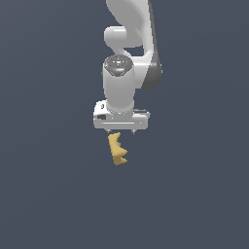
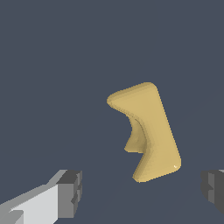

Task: Pick up the object and move it to a goal position.

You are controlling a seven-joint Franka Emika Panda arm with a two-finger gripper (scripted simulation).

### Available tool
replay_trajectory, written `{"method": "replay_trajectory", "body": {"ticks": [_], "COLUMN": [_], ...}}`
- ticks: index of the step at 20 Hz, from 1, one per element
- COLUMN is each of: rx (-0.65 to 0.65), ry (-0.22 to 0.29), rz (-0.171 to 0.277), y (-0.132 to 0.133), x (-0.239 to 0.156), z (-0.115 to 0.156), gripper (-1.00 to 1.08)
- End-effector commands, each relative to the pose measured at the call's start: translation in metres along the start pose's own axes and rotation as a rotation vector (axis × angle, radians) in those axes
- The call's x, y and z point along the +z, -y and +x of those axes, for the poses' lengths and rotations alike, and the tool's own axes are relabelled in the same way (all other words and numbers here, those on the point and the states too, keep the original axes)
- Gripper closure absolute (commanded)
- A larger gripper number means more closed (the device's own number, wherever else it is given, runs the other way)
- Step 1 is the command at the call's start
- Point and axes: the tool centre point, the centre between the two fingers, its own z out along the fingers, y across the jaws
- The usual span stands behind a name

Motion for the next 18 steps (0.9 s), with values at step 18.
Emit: {"method": "replay_trajectory", "body": {"ticks": [18], "rx": [-0.253], "ry": [-0.015], "rz": [-0.007], "y": [-0.015], "x": [0.025], "z": [0.016], "gripper": [-0.92]}}
